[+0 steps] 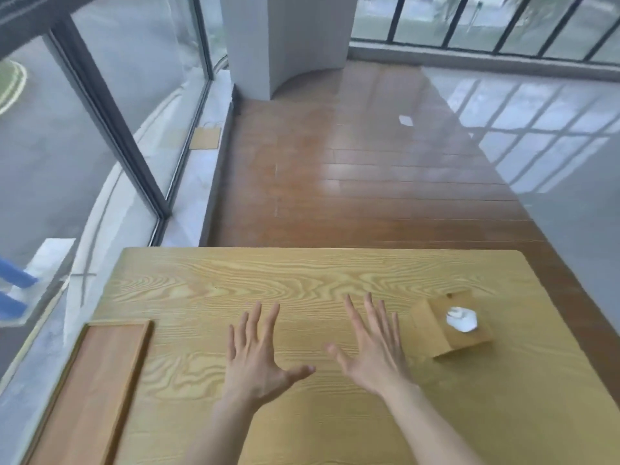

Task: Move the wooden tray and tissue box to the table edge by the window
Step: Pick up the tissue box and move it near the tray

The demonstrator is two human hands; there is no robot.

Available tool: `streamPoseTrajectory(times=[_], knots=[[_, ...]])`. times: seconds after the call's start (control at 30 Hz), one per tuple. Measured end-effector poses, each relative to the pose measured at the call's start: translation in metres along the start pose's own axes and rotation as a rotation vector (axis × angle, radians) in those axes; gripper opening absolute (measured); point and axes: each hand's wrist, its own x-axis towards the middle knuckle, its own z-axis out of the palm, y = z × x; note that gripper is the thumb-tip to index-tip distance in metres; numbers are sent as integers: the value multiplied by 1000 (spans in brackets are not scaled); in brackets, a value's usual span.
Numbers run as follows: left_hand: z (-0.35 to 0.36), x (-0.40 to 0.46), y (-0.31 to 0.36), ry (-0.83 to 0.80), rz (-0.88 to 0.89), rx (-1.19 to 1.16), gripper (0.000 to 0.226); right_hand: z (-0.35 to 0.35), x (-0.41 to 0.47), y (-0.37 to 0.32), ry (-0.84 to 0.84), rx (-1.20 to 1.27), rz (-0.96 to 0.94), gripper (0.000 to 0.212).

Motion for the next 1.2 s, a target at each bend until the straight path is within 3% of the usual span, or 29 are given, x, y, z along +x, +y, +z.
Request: streamPoseTrajectory(times=[0.27,0.47,0.67,0.9,1.2], knots=[[58,9,131,-106,98,-106,122,-47,-9,143,223,302,57,100],[93,19,192,-184,31,-236,107,-63,-3,218,349,797,411,88],[126,36,239,-276,-129,-502,98,-49,9,272,269,1211,635,77],[159,57,279,-350,-347,-763,98,-30,17,295,178,1327,664,73],[181,64,297,-353,-518,-795,108,-23,24,306,109,1308,607,38]])
